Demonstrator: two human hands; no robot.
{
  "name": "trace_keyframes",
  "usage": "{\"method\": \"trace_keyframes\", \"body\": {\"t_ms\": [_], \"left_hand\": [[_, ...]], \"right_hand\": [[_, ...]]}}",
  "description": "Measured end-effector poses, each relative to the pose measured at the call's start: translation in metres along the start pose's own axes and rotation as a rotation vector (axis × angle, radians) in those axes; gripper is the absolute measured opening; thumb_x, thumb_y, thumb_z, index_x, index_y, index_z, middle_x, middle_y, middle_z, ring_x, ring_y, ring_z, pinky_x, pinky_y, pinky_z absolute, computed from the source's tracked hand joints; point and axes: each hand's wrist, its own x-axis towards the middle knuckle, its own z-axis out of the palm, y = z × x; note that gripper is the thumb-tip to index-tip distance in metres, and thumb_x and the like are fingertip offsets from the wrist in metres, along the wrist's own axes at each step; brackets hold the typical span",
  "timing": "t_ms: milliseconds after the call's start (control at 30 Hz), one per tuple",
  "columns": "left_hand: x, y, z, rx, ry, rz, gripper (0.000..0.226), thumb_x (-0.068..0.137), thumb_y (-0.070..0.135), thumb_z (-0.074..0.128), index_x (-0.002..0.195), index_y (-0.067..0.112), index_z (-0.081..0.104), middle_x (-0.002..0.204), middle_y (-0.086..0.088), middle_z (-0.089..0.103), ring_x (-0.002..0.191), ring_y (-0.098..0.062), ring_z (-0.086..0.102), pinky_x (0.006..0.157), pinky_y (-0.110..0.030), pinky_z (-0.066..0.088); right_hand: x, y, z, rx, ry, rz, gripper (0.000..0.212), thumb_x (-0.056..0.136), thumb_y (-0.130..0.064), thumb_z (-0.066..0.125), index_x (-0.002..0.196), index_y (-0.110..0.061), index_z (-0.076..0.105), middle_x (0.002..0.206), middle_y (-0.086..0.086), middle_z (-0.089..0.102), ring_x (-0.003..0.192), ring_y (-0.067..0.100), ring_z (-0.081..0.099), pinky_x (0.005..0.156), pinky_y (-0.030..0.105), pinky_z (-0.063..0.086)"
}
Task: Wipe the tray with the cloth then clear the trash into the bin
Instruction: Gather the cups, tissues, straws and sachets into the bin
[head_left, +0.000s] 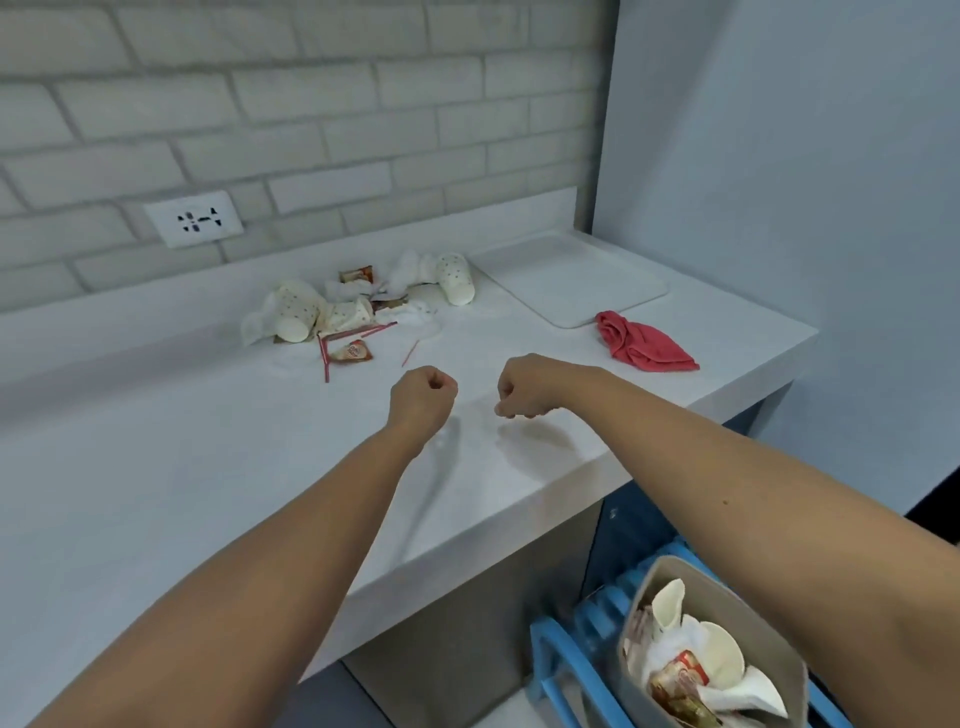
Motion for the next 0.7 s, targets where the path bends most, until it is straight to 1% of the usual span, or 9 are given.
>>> {"method": "trace_keyframes", "body": {"t_ms": [100, 267, 333, 400, 433, 500, 567, 633, 700], "left_hand": [[0.03, -0.019, -0.026, 0.038, 0.014, -0.026, 0.013, 0.09, 0.012, 0.051, 0.091, 0.006, 0.063, 0.092, -0.004, 0.06, 0.083, -0.019, 0.053, 0.067, -0.025, 0.041], [0.079, -0.046, -0.07, 0.175, 0.038, -0.044, 0.018, 0.092, 0.013, 0.045, 0.077, 0.007, 0.054, 0.08, -0.005, 0.054, 0.067, -0.016, 0.048, 0.051, -0.019, 0.035], [0.096, -0.057, -0.084, 0.217, 0.053, -0.058, 0.019, 0.092, 0.012, 0.045, 0.078, 0.006, 0.056, 0.084, -0.007, 0.056, 0.071, -0.018, 0.05, 0.051, -0.02, 0.036], [0.115, -0.067, -0.099, 0.226, 0.071, -0.073, 0.018, 0.092, 0.011, 0.045, 0.088, 0.004, 0.061, 0.089, -0.007, 0.058, 0.076, -0.02, 0.052, 0.054, -0.021, 0.038], [0.123, -0.072, -0.107, 0.229, 0.083, -0.085, 0.018, 0.092, 0.011, 0.045, 0.089, 0.004, 0.062, 0.087, -0.006, 0.059, 0.076, -0.019, 0.053, 0.055, -0.022, 0.039], [0.14, -0.081, -0.121, 0.226, 0.122, -0.104, 0.019, 0.092, 0.01, 0.044, 0.078, 0.008, 0.057, 0.074, -0.001, 0.056, 0.069, -0.016, 0.051, 0.052, -0.02, 0.036], [0.156, -0.089, -0.133, 0.233, 0.176, -0.11, 0.027, 0.091, 0.007, 0.041, 0.064, 0.01, 0.047, 0.066, 0.001, 0.047, 0.065, -0.016, 0.046, 0.05, -0.019, 0.033], [0.171, -0.094, -0.142, 0.246, 0.216, -0.104, 0.029, 0.091, 0.007, 0.039, 0.063, 0.009, 0.043, 0.065, 0.0, 0.043, 0.063, -0.017, 0.044, 0.049, -0.019, 0.032], [0.184, -0.096, -0.149, 0.241, 0.245, -0.095, 0.021, 0.091, 0.006, 0.039, 0.073, 0.005, 0.049, 0.066, -0.001, 0.046, 0.069, -0.019, 0.046, 0.05, -0.019, 0.032]], "right_hand": [[0.029, -0.024, -0.004, -0.029, 0.009, -0.034, 0.017, 0.091, -0.021, 0.053, 0.083, -0.007, 0.058, 0.068, 0.005, 0.054, 0.053, 0.015, 0.045, 0.051, 0.022, 0.036], [0.077, -0.055, -0.012, -0.061, -0.019, -0.065, 0.021, 0.093, -0.022, 0.051, 0.094, -0.005, 0.063, 0.08, 0.008, 0.056, 0.061, 0.017, 0.048, 0.05, 0.02, 0.034], [0.093, -0.063, -0.015, -0.075, -0.009, -0.076, 0.021, 0.094, -0.022, 0.051, 0.097, -0.006, 0.064, 0.078, 0.004, 0.053, 0.056, 0.01, 0.042, 0.049, 0.018, 0.032], [0.113, -0.073, -0.015, -0.069, 0.013, -0.069, 0.013, 0.094, -0.022, 0.052, 0.091, -0.011, 0.057, 0.073, -0.003, 0.048, 0.056, 0.007, 0.04, 0.049, 0.016, 0.03], [0.122, -0.078, -0.016, -0.052, 0.017, -0.065, 0.012, 0.094, -0.021, 0.053, 0.087, -0.012, 0.055, 0.079, -0.002, 0.052, 0.06, 0.008, 0.044, 0.05, 0.016, 0.031], [0.142, -0.088, -0.015, -0.006, 0.041, -0.072, 0.015, 0.092, -0.02, 0.054, 0.086, -0.01, 0.062, 0.103, 0.005, 0.064, 0.079, 0.017, 0.057, 0.055, 0.018, 0.035], [0.16, -0.099, -0.013, 0.034, 0.081, -0.069, 0.023, 0.093, -0.019, 0.053, 0.101, -0.002, 0.066, 0.114, 0.011, 0.064, 0.092, 0.021, 0.055, 0.063, 0.022, 0.038], [0.179, -0.107, -0.01, 0.09, 0.126, -0.047, 0.02, 0.092, -0.017, 0.052, 0.093, -0.001, 0.064, 0.098, 0.012, 0.065, 0.085, 0.019, 0.052, 0.059, 0.021, 0.036], [0.197, -0.115, -0.005, 0.175, 0.179, 0.008, 0.024, 0.09, -0.014, 0.052, 0.067, -0.008, 0.051, 0.069, 0.005, 0.055, 0.068, 0.018, 0.05, 0.053, 0.02, 0.033]]}}
